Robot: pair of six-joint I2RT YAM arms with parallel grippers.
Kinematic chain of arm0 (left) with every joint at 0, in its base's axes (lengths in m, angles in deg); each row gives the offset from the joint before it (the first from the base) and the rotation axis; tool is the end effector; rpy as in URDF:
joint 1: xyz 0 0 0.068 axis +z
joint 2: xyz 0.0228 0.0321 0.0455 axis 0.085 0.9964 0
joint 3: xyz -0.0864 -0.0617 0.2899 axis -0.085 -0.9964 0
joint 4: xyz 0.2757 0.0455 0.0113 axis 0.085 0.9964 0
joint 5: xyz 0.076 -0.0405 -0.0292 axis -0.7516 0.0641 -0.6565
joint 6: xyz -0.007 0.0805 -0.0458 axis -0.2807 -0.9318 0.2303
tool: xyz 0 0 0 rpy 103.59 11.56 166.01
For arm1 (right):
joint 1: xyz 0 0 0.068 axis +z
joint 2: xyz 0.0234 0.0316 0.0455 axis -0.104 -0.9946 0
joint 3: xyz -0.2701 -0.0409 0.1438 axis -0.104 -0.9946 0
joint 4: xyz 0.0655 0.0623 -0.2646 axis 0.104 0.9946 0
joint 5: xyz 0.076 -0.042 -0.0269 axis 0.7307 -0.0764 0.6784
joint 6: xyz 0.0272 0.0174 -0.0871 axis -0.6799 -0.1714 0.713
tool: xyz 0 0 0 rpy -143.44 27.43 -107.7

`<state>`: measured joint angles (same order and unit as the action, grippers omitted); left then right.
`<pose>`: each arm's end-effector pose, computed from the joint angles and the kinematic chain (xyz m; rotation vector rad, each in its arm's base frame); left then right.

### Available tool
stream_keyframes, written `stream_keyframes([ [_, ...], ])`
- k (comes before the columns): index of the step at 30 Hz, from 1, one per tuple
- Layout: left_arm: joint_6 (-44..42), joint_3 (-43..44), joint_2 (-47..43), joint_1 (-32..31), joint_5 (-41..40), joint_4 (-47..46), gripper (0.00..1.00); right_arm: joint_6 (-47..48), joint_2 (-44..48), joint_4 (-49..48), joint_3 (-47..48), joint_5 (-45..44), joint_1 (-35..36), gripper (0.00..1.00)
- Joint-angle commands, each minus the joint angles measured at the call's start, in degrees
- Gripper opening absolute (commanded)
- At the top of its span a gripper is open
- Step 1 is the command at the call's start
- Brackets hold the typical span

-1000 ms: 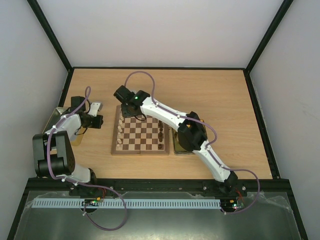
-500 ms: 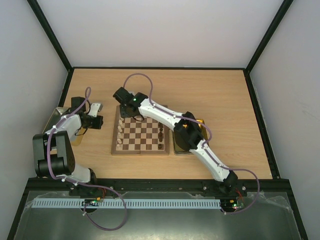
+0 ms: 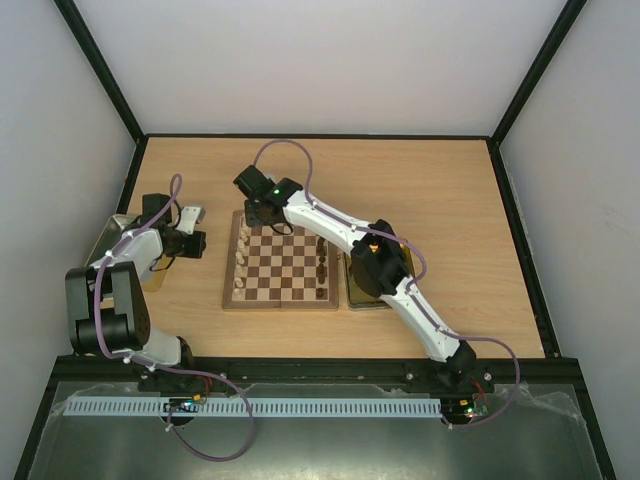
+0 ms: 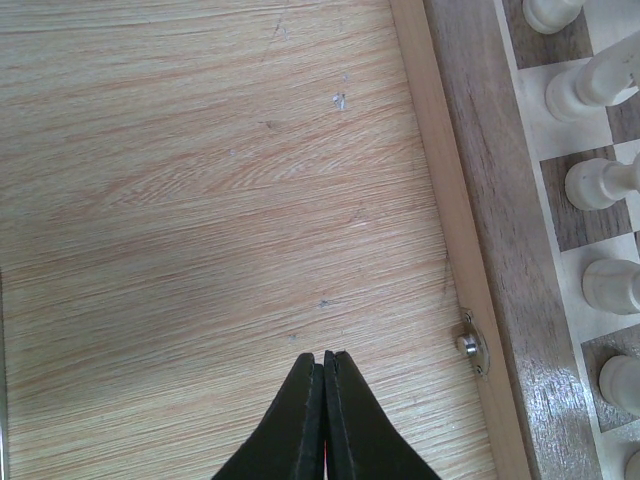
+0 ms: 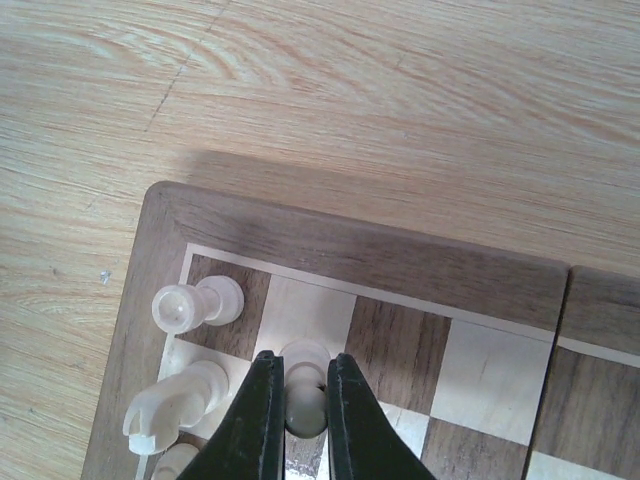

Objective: Set up the chess pieces on the board
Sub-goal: Place the chess piece on the chessboard.

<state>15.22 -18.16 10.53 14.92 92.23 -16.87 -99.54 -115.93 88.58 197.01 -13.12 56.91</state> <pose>0.3112 0.0261 0.1601 0.2350 2.5480 -0.2935 0.3937 0.4870 0.1766 -0.3504 2.6199 0.5909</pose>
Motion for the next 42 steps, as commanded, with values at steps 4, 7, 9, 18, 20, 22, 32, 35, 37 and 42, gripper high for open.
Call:
stream_keyframes([
  [4,0.22,-0.23,0.70,0.27,0.03,-0.09,0.03,0.90,-2.50,-1.00,3.01,0.98,-0.40,0.03],
  [7,0.26,-0.20,0.79,0.33,0.12,-0.12,0.03,0.94,-2.87,-0.96,3.37,1.16,-0.35,0.03],
  [9,0.30,-0.09,0.90,0.31,0.16,-0.10,0.03,0.91,-2.99,-1.01,3.47,1.18,-0.37,0.04],
  [18,0.26,-0.08,0.83,0.32,0.38,-0.04,0.03,0.99,-2.95,-0.77,3.50,1.11,-0.36,0.13],
  [20,0.28,-0.13,0.77,0.30,0.38,-0.02,0.03,1.03,-2.77,-0.95,3.52,0.92,-0.37,0.16],
  [22,0.30,-0.14,0.75,0.26,0.38,-0.03,0.03,0.99,-2.54,-1.08,3.56,0.84,-0.32,0.17],
  [32,0.22,-0.16,0.88,0.28,0.47,0.05,0.03,0.48,-1.38,-2.29,3.79,0.85,-0.48,0.28],
  [35,0.22,-0.16,1.01,0.32,0.47,0.00,0.02,0.14,-0.64,-2.95,3.70,0.28,-0.78,0.28],
  [37,0.22,-0.16,0.87,0.32,0.47,0.08,0.02,-0.12,-0.11,-3.33,3.69,-0.03,-1.14,0.29],
  [42,0.22,-0.15,0.76,0.33,0.38,0.04,0.02,0.01,3.41,-3.52,3.29,-2.06,-2.07,0.28],
])
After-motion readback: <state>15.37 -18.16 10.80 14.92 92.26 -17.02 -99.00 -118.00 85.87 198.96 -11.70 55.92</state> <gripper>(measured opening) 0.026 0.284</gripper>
